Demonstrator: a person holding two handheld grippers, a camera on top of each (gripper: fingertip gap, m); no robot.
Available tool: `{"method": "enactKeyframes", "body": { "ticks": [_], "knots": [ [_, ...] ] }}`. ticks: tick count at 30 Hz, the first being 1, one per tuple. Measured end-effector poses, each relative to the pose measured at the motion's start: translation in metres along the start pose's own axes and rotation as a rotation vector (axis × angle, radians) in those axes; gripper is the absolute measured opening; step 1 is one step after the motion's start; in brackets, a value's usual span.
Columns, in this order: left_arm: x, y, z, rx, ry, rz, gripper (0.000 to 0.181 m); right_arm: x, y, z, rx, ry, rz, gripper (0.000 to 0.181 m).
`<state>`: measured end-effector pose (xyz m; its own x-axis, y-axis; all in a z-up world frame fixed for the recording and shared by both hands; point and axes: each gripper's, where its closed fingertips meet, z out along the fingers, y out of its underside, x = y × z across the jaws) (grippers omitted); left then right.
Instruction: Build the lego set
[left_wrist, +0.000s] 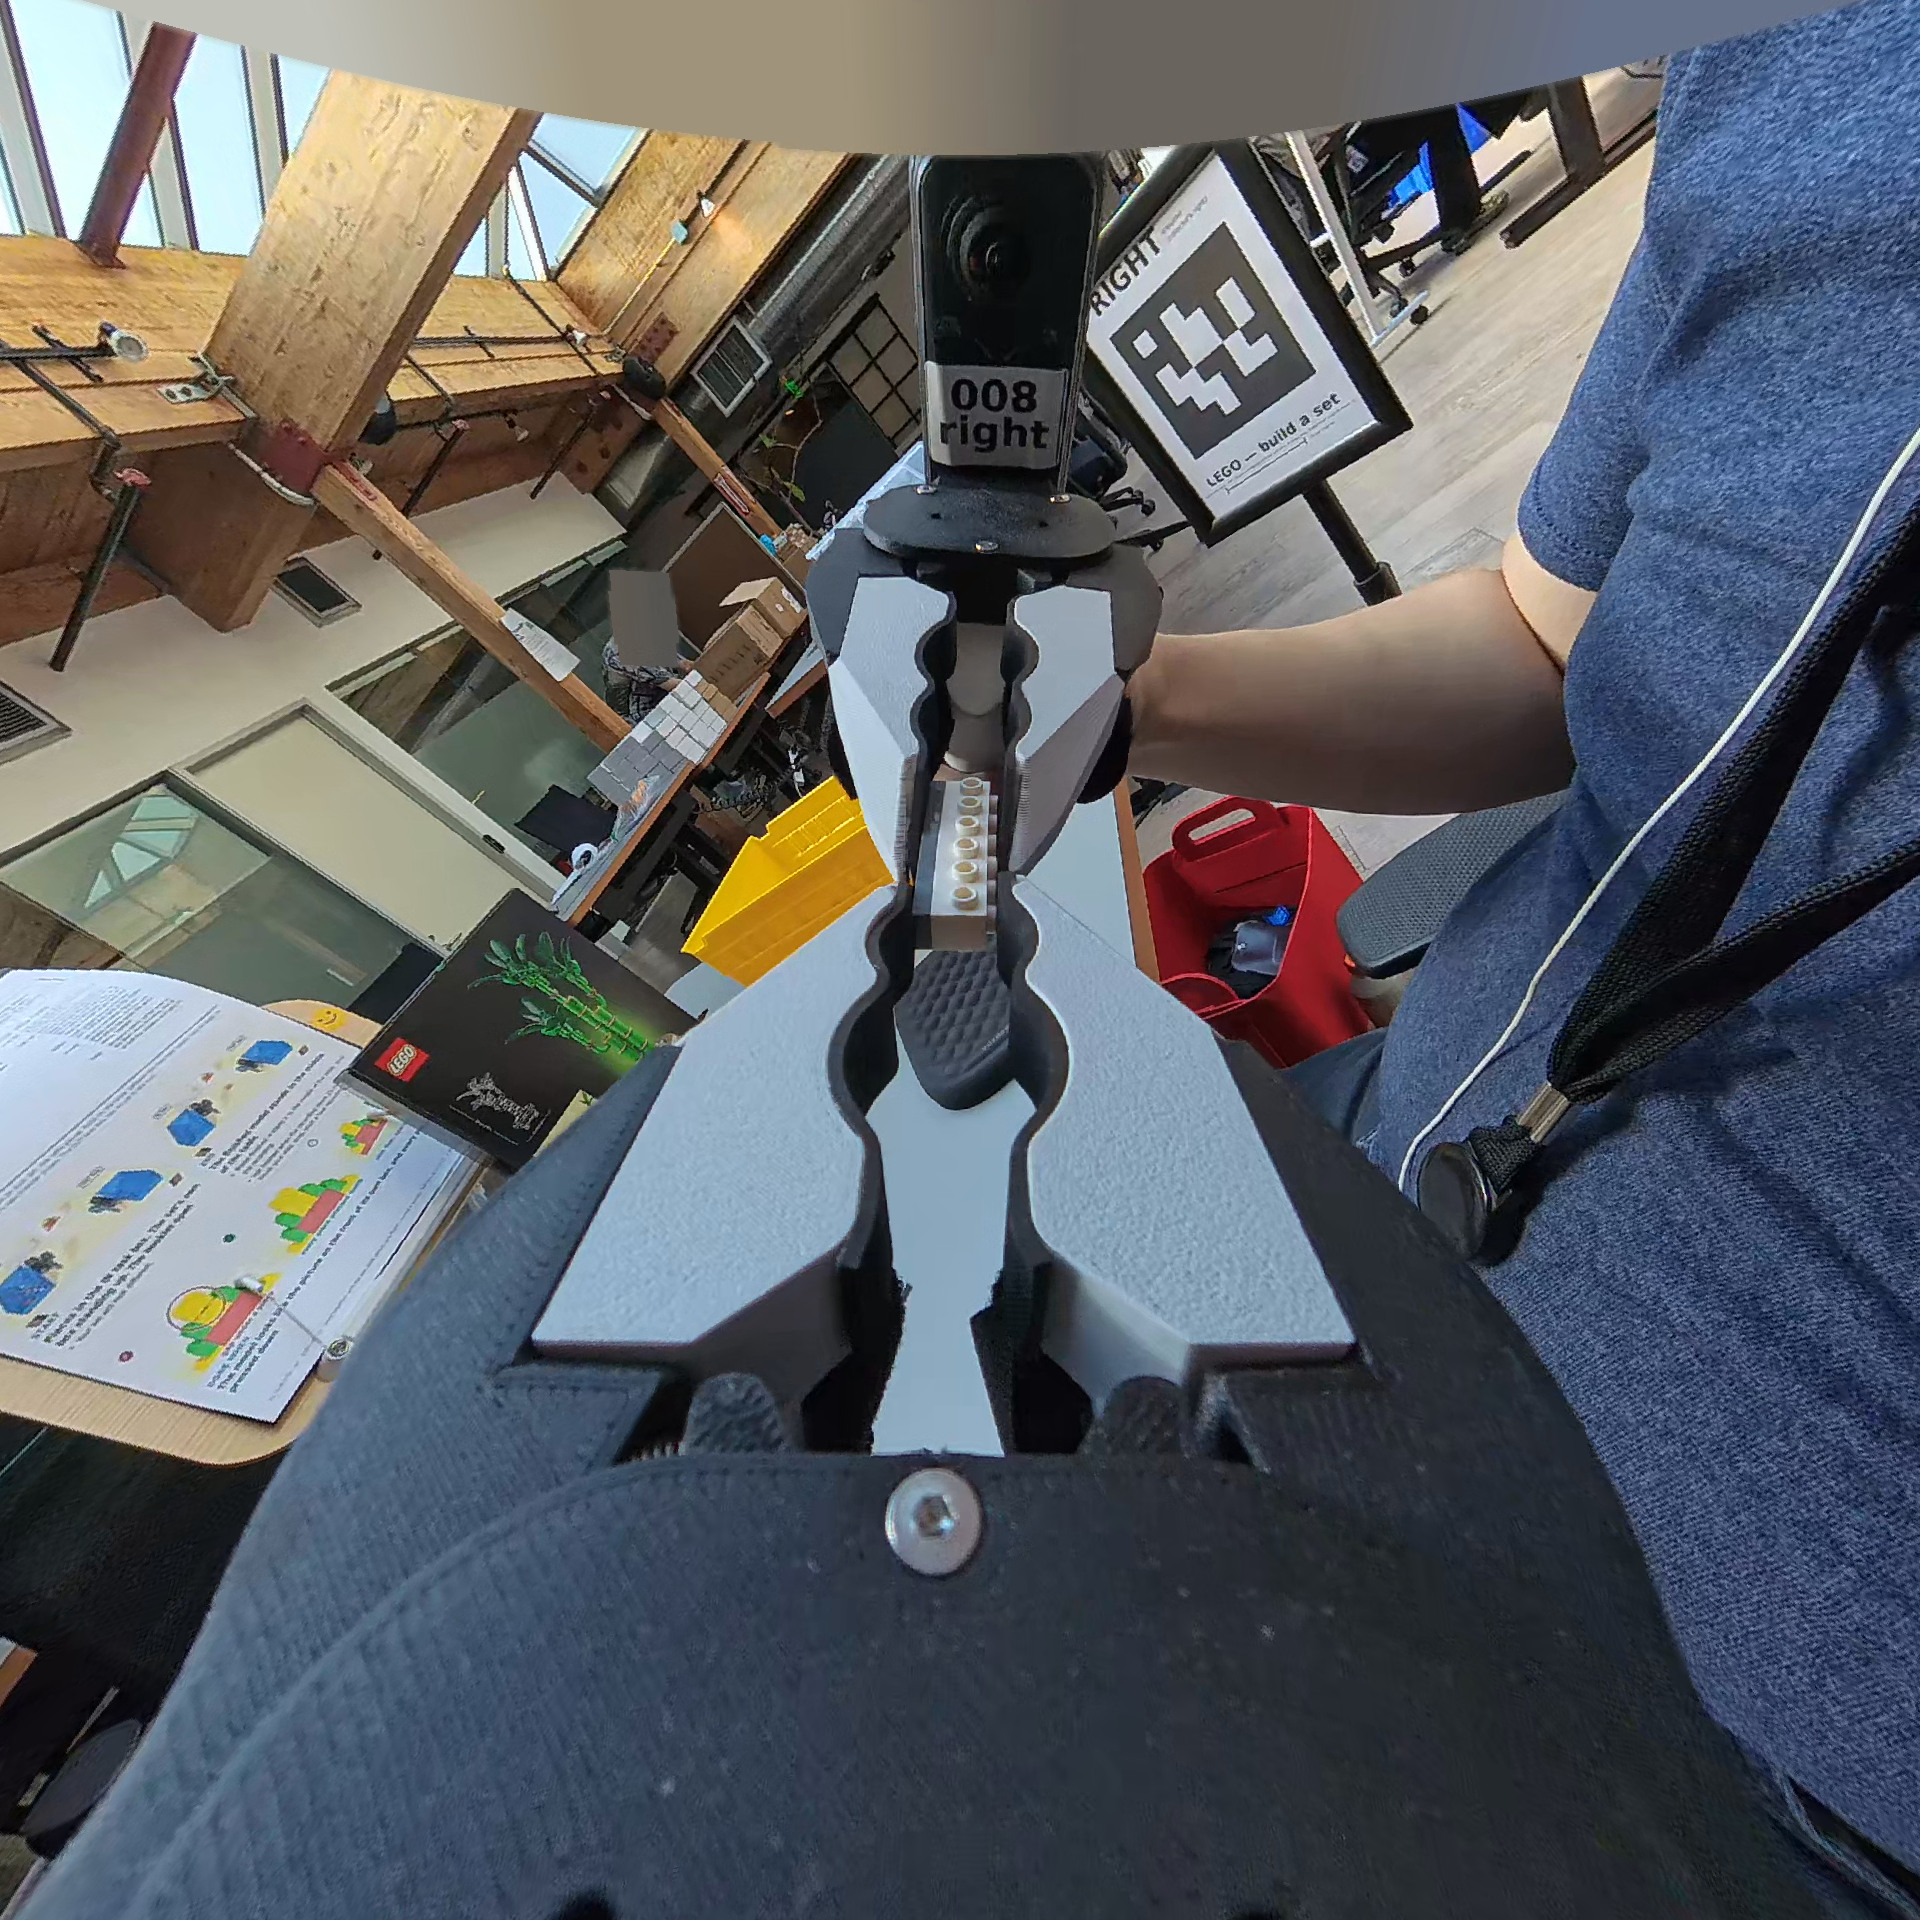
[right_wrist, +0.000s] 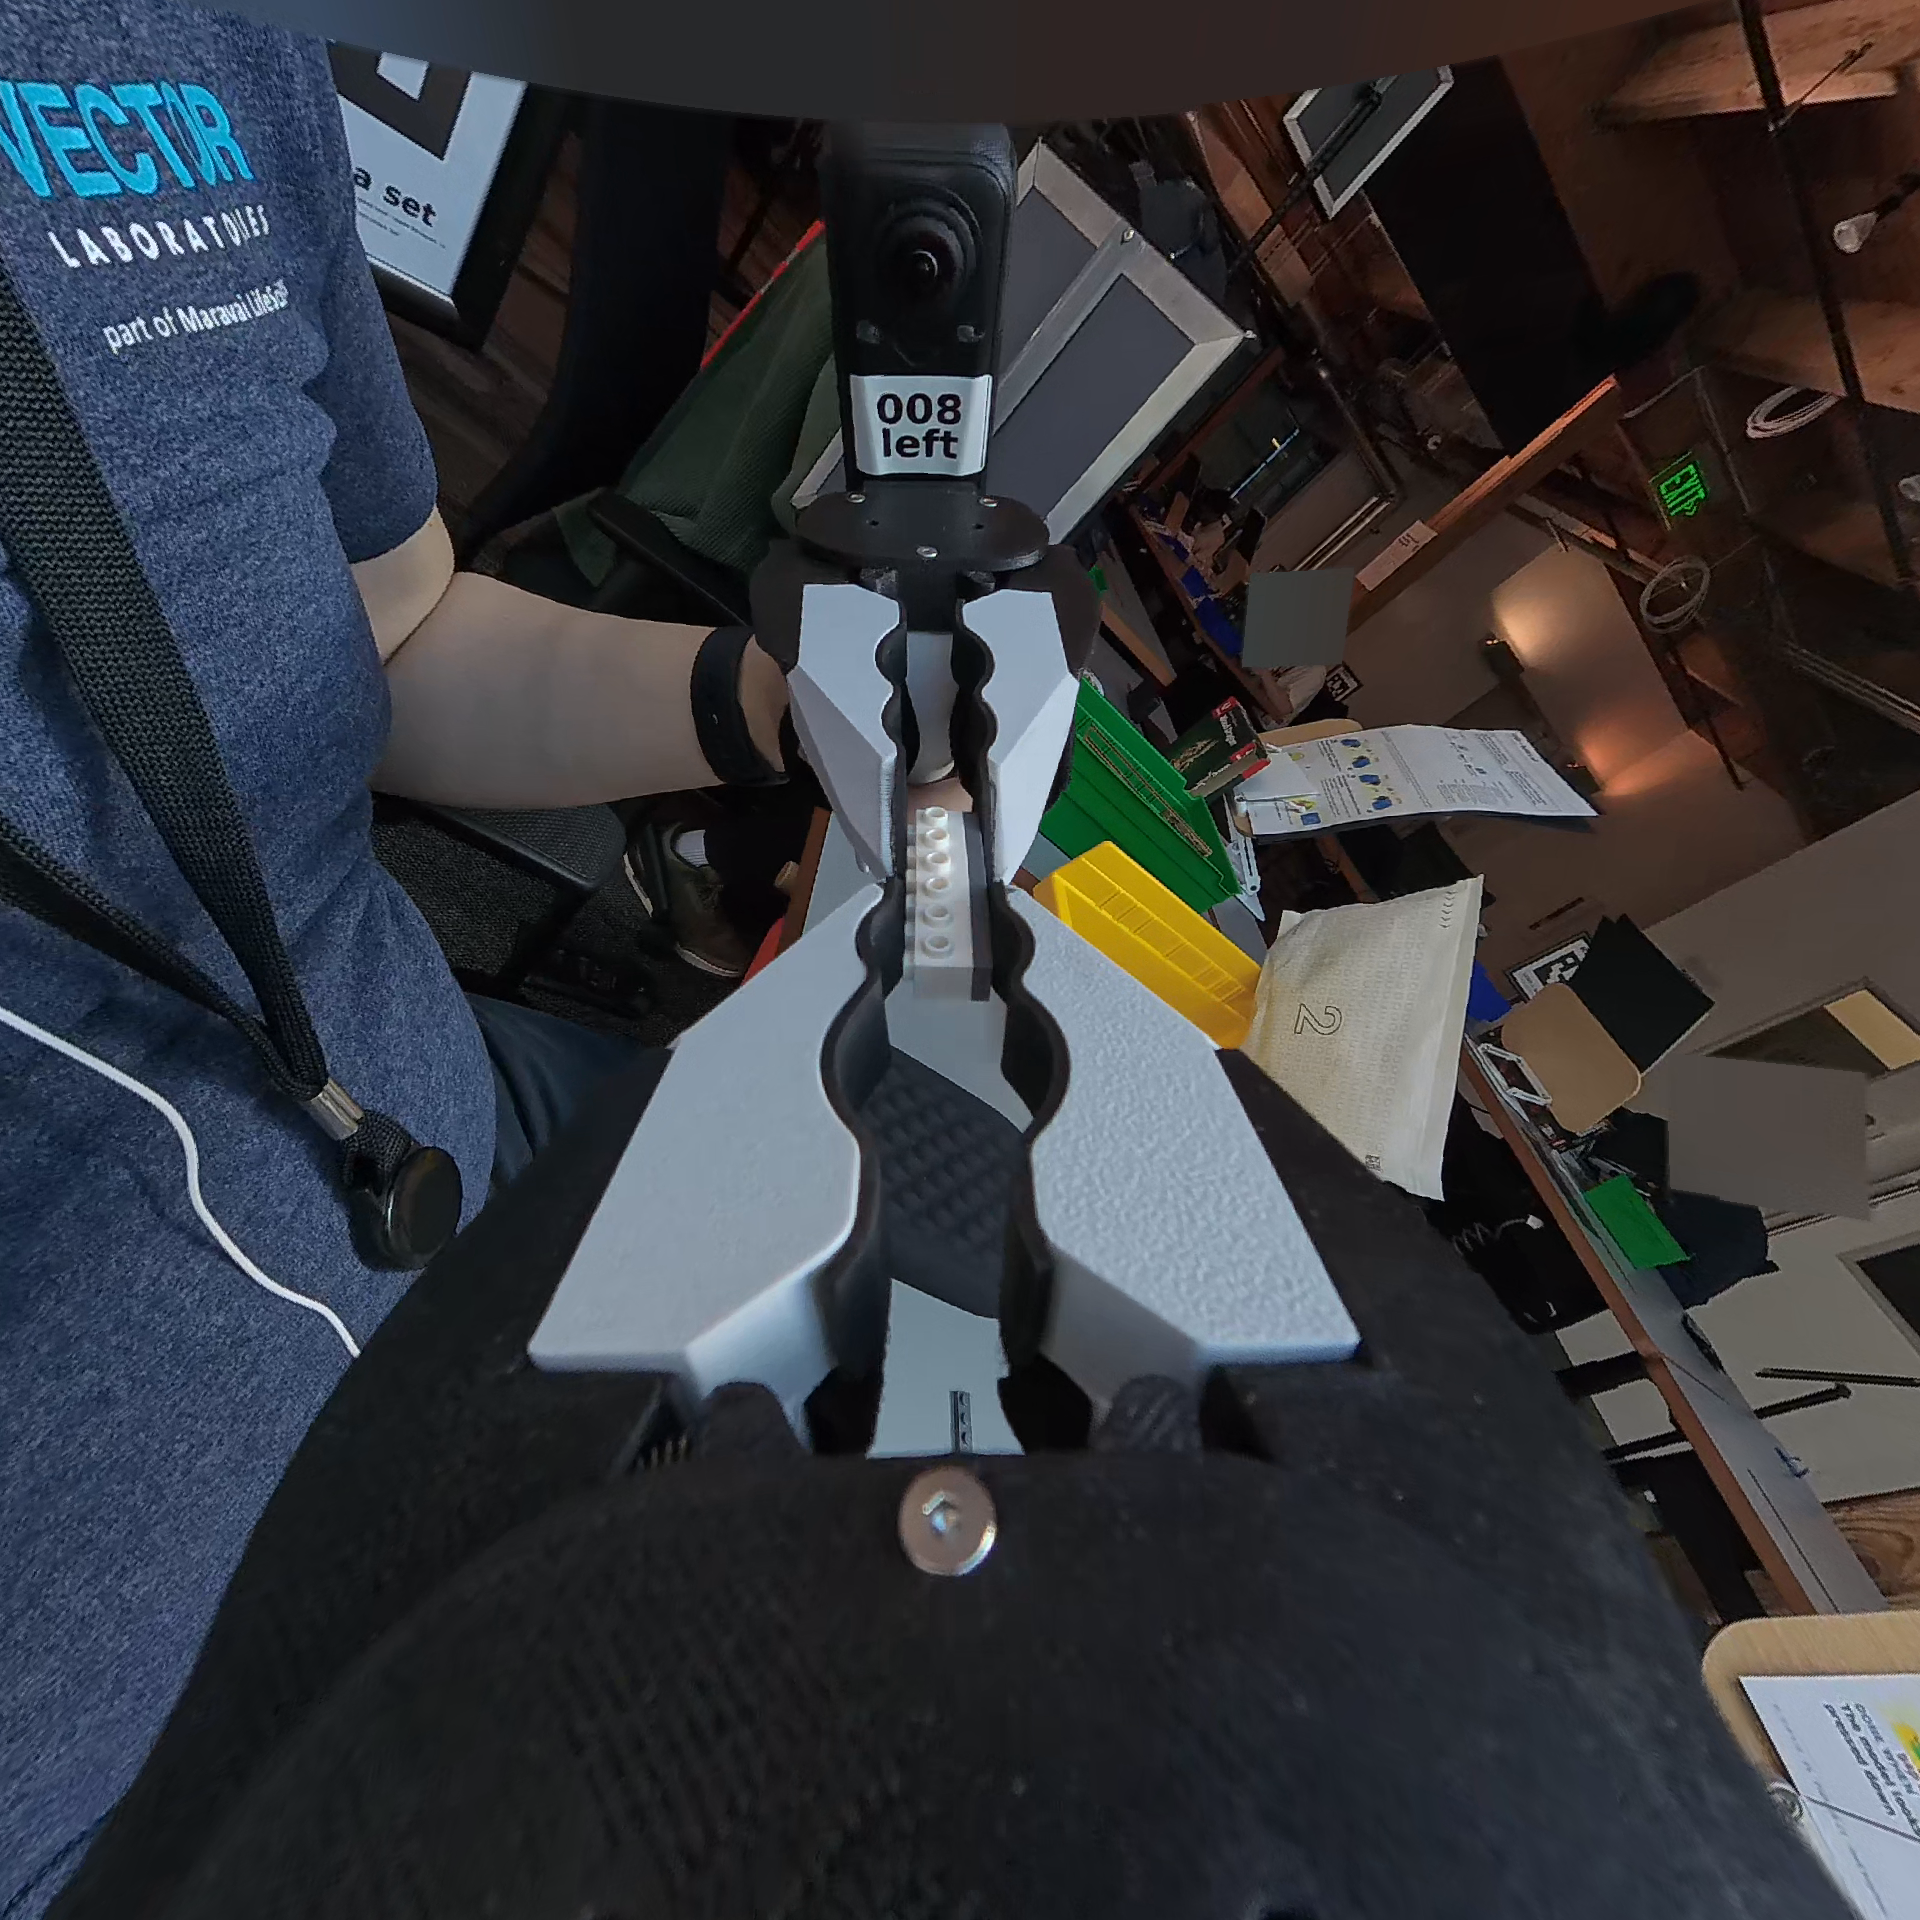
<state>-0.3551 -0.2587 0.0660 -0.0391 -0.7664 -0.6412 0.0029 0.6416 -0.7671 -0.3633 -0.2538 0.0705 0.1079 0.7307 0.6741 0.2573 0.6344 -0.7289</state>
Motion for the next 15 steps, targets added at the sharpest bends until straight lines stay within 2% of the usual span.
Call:
{"method": "enactKeyframes", "body": {
  "ticks": [9, 12, 15],
  "knots": [
    [-0.002, 0.000, 0.002, 0.001, -0.010, 0.007, 0.013, 0.003, 0.001, -0.003, 0.031, -0.014, 0.100, 0.016],
    [-0.003, 0.004, 0.003, -0.005, -0.004, -0.016, 0.013, 0.005, 0.004, -0.007, 0.045, 0.031, 0.074, 0.030],
    [-0.004, 0.006, 0.002, -0.003, 0.010, -0.051, 0.013, 0.004, 0.015, -0.011, 0.000, 0.043, 0.083, 0.015]
  ]
}}
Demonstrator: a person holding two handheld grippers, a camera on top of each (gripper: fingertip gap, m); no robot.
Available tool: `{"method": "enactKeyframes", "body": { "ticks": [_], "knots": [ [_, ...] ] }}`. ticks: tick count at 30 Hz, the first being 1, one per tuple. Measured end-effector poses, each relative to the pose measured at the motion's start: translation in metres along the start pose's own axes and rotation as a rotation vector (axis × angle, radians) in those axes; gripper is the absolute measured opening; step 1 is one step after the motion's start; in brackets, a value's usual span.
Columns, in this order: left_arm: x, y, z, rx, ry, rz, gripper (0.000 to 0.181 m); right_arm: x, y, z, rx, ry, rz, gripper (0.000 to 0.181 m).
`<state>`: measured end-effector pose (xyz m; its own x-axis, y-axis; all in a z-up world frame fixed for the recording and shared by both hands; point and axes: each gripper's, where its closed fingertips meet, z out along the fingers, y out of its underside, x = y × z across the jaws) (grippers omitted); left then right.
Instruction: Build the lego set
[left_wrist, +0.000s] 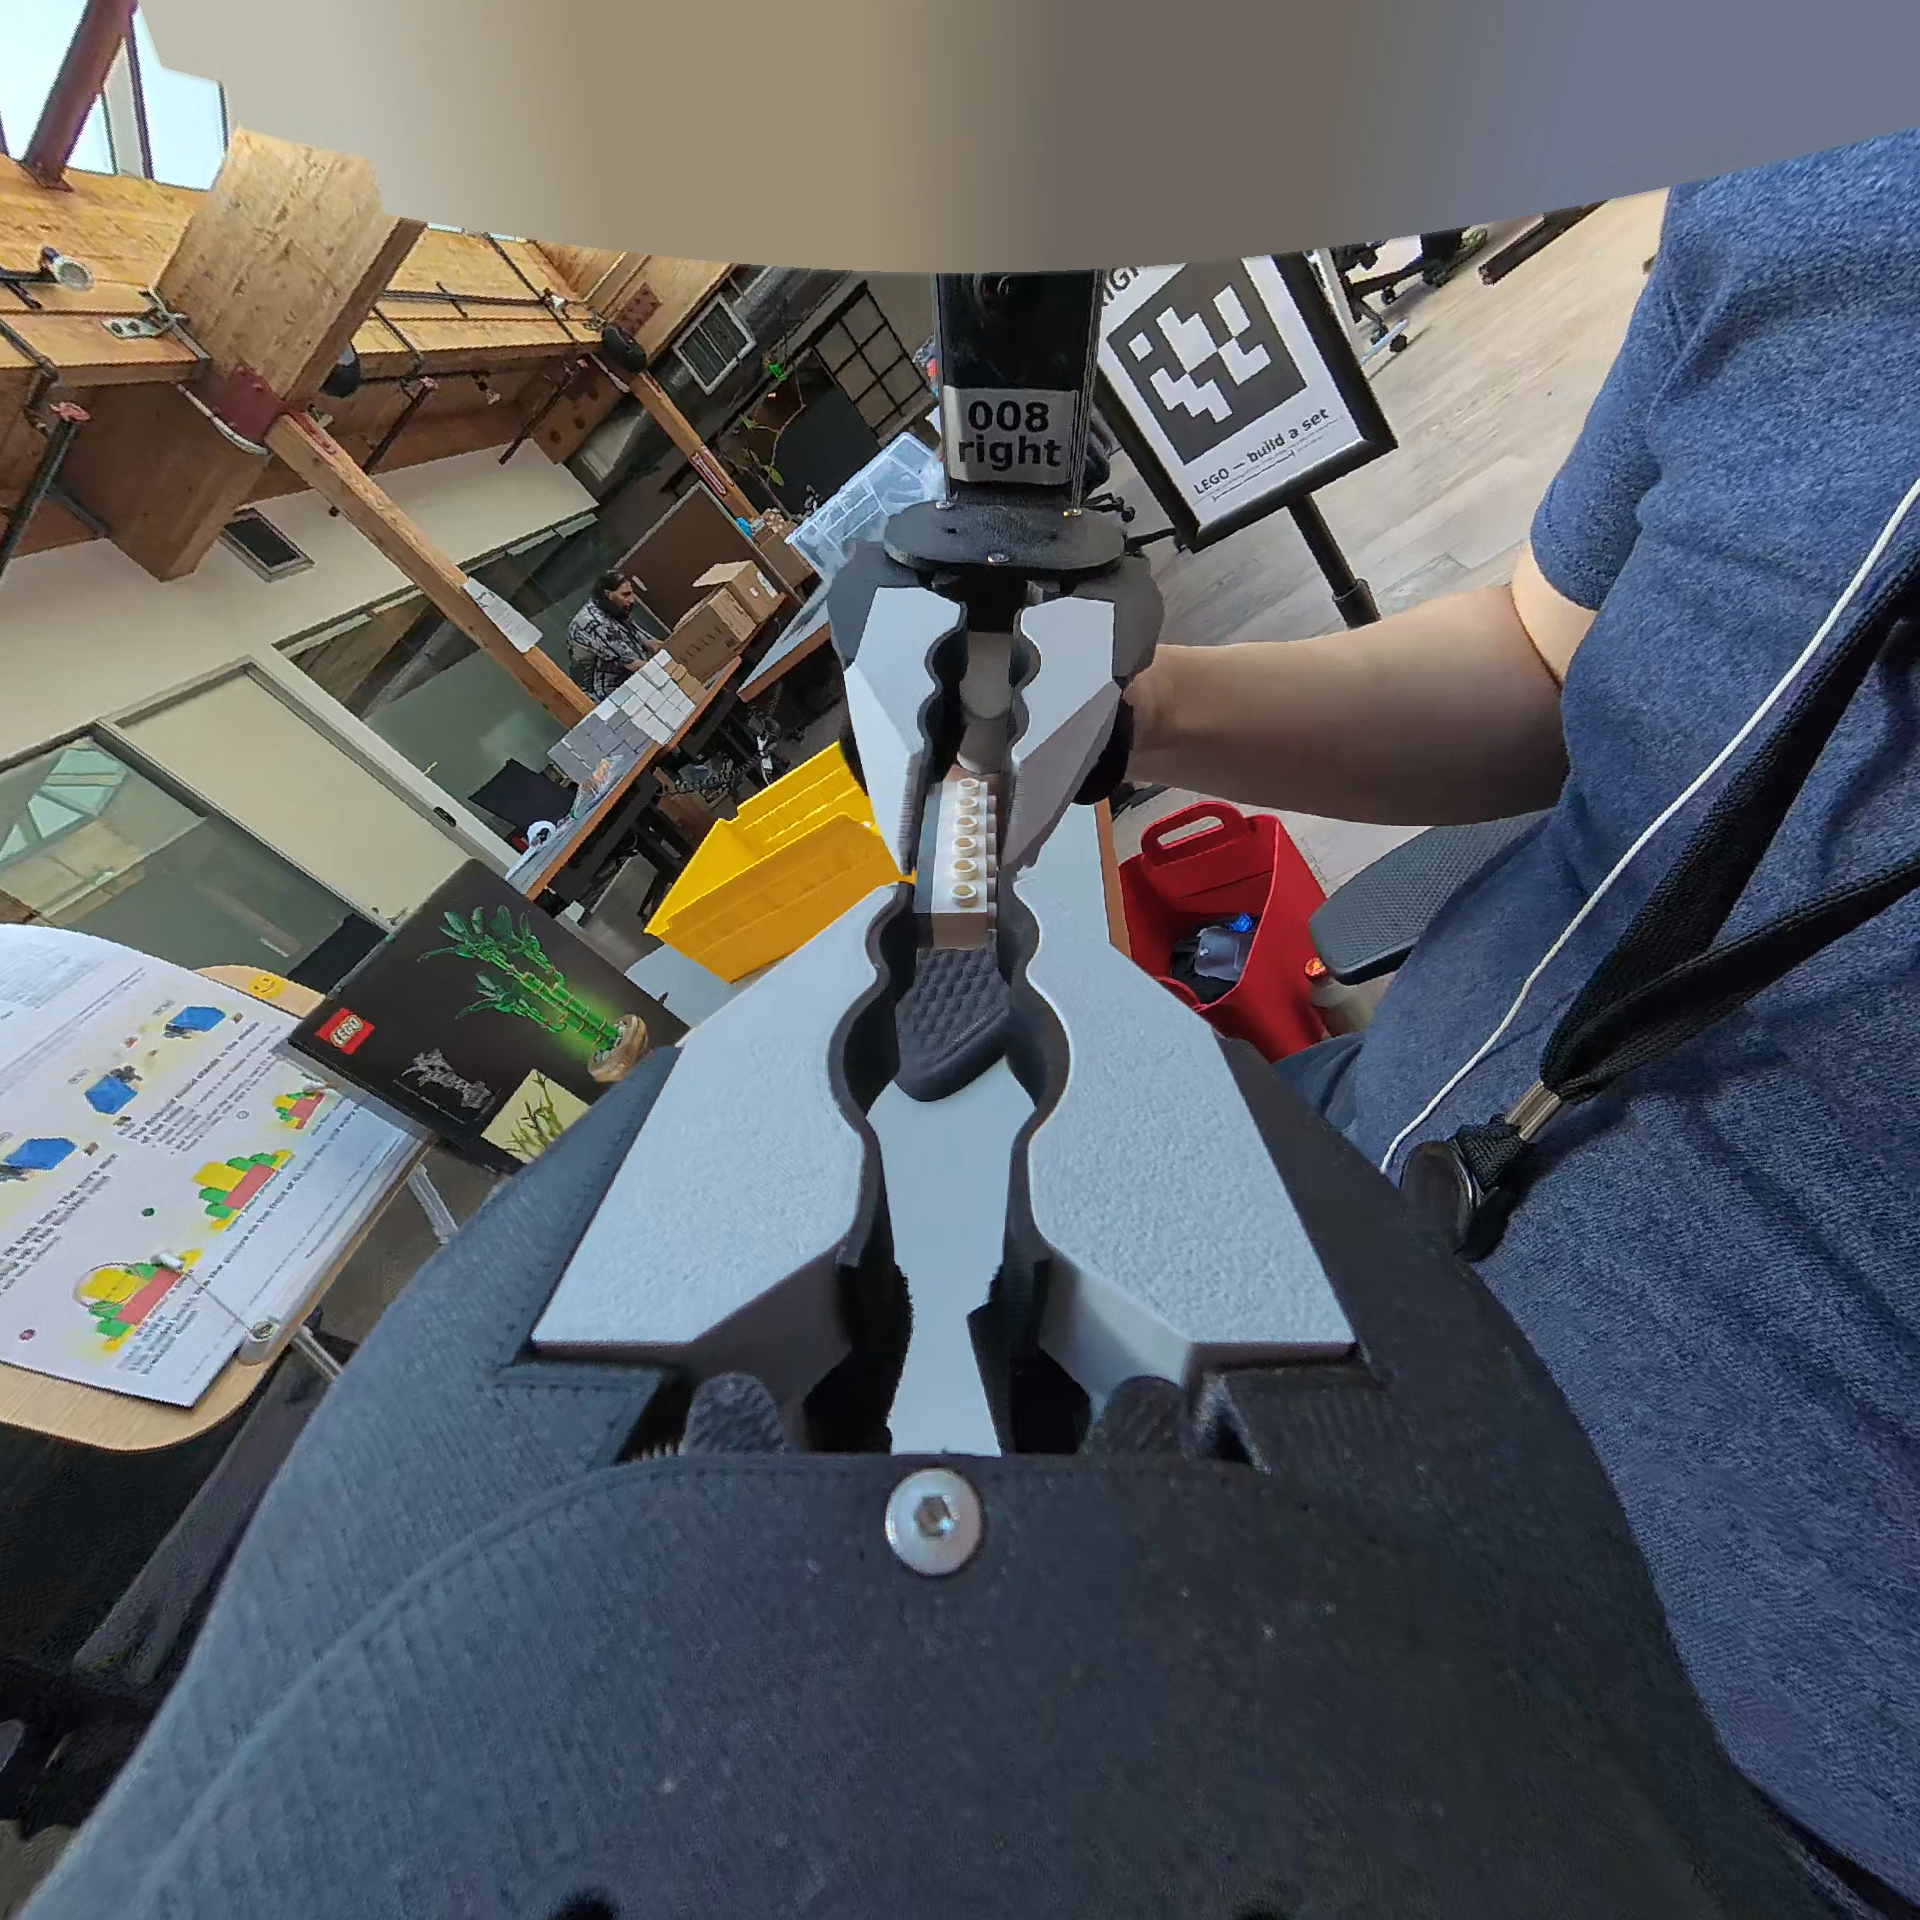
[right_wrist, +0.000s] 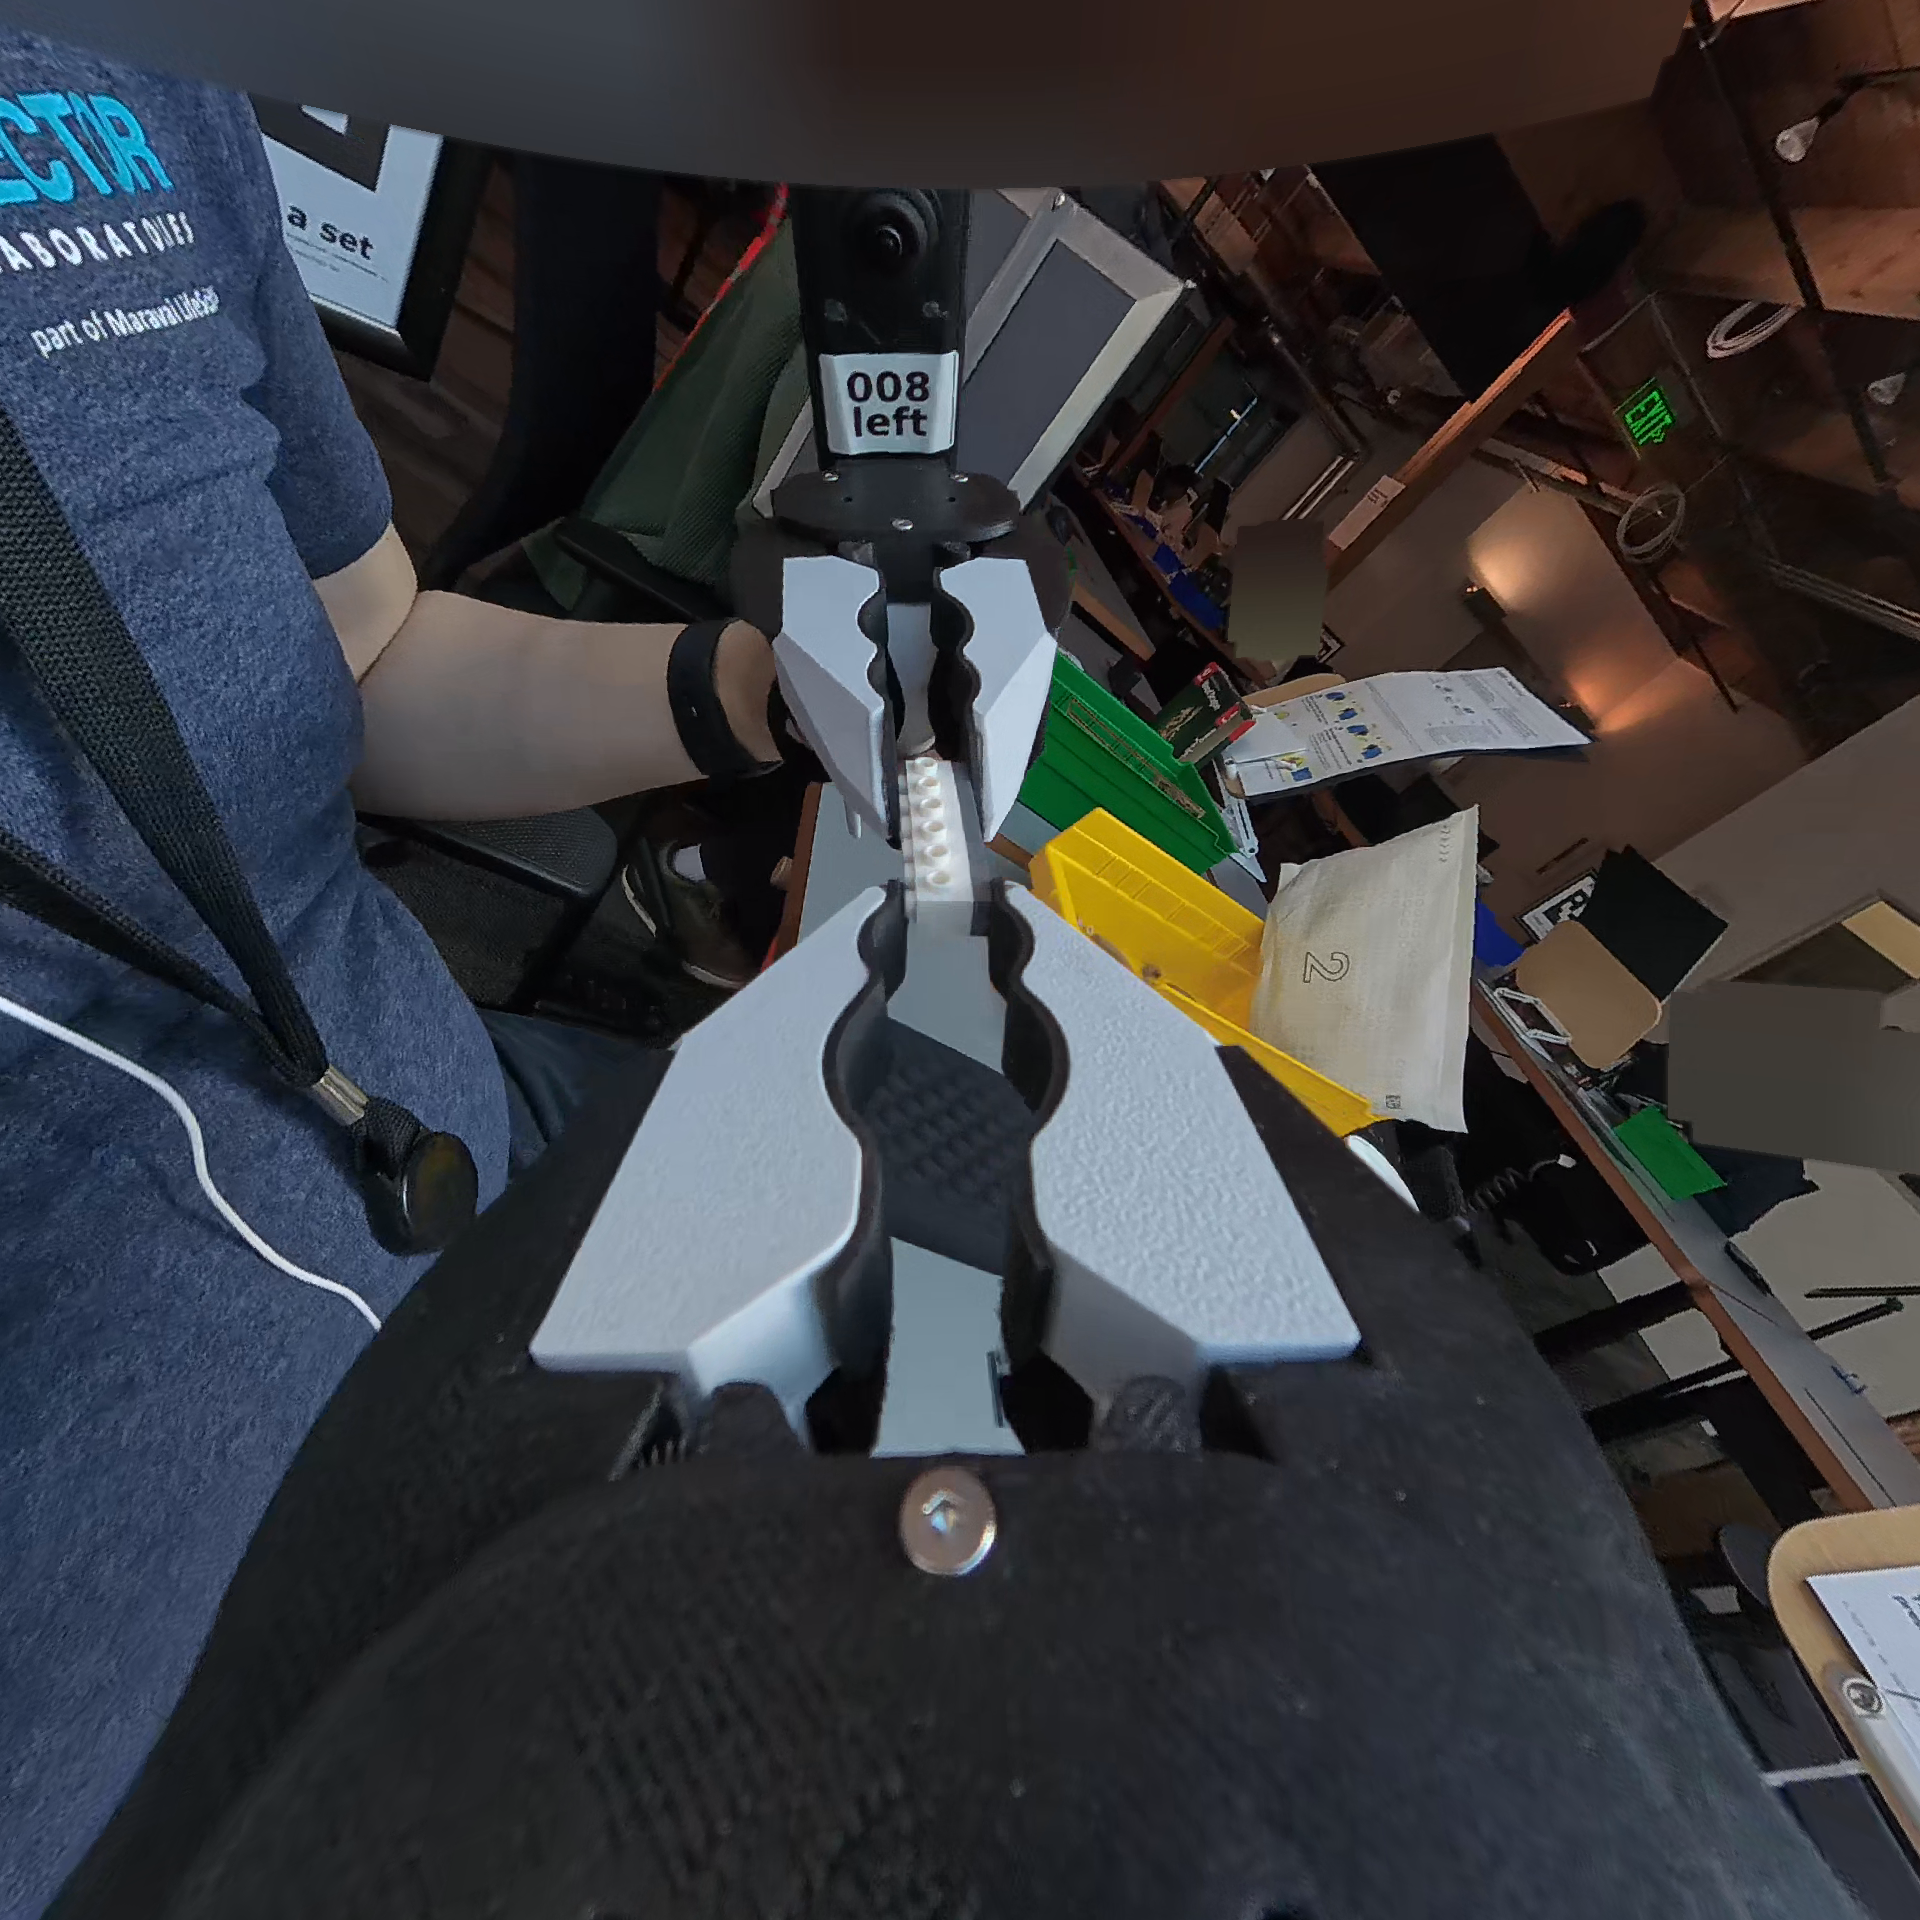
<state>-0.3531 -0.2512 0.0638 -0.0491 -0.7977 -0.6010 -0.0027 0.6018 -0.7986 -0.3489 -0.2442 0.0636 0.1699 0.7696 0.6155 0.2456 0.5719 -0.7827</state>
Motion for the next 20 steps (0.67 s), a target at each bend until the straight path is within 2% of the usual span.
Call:
{"method": "enactKeyframes", "body": {
  "ticks": [4, 6, 8, 10, 13, 15, 18, 20],
  "knots": [
    [-0.001, 0.012, 0.005, -0.011, 0.046, -0.138, 0.013, 0.003, 0.011, -0.003, -0.040, 0.089, -0.058, 0.017],
    [0.000, 0.025, 0.011, -0.061, 0.076, -0.248, 0.013, 0.003, 0.019, -0.005, -0.061, 0.142, -0.087, 0.042],
    [0.000, 0.044, 0.019, -0.137, 0.095, -0.380, 0.012, 0.002, 0.033, -0.008, -0.141, 0.195, -0.168, 0.046],
    [0.000, 0.058, 0.027, -0.187, 0.106, -0.520, 0.012, -0.002, 0.045, -0.009, -0.235, 0.231, -0.314, 0.036],
    [-0.004, 0.065, 0.038, -0.187, 0.112, -0.715, 0.013, -0.003, 0.064, -0.009, -0.373, 0.265, -0.457, 0.023],
    [-0.004, 0.073, 0.041, -0.210, 0.107, -0.774, 0.012, 0.004, 0.070, -0.012, -0.421, 0.314, -0.518, 0.016],
    [-0.005, 0.079, 0.042, -0.226, 0.101, -0.837, 0.013, 0.004, 0.076, -0.011, -0.436, 0.304, -0.500, 0.007],
    [-0.004, 0.084, 0.041, -0.234, 0.113, -0.862, 0.013, 0.003, 0.081, -0.009, -0.439, 0.282, -0.442, 0.007]
  ]
}}
